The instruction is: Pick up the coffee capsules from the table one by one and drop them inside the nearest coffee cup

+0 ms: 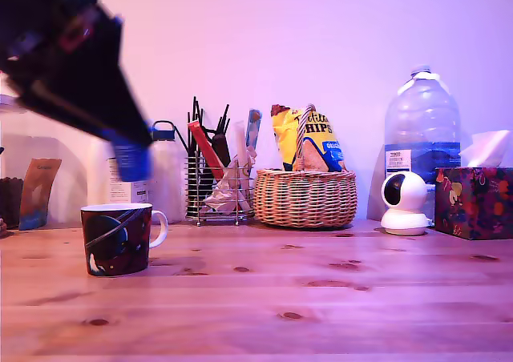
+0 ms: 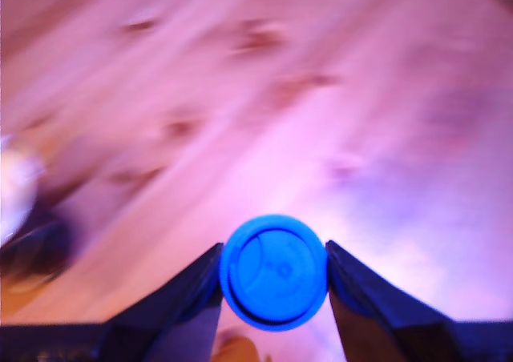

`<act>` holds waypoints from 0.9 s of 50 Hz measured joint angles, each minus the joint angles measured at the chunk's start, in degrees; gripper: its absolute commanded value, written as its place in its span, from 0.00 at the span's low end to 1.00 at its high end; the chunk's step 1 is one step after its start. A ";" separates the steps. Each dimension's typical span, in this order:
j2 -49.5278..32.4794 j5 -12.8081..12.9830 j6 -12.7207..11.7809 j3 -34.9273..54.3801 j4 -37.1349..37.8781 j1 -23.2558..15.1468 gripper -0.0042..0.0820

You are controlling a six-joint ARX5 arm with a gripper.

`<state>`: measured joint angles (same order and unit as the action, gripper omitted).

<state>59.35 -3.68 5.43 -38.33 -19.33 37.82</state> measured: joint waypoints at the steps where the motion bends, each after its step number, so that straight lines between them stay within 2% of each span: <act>1: -0.04 0.81 -0.44 0.00 0.07 -0.55 0.39; 8: -0.11 2.75 -0.63 0.00 0.63 -4.98 0.40; 15: -0.11 2.97 -0.63 0.00 2.03 -9.70 0.40; 24: -0.11 3.13 -2.14 0.00 5.64 -14.67 0.40; 35: 0.04 0.20 -2.67 0.00 8.33 -18.27 0.39; 36: 0.13 -0.22 -3.43 0.00 8.37 -18.49 0.40; 45: 3.58 -1.60 -3.67 -0.15 8.66 -19.82 0.40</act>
<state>62.94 -5.28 1.76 -38.48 -10.68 18.00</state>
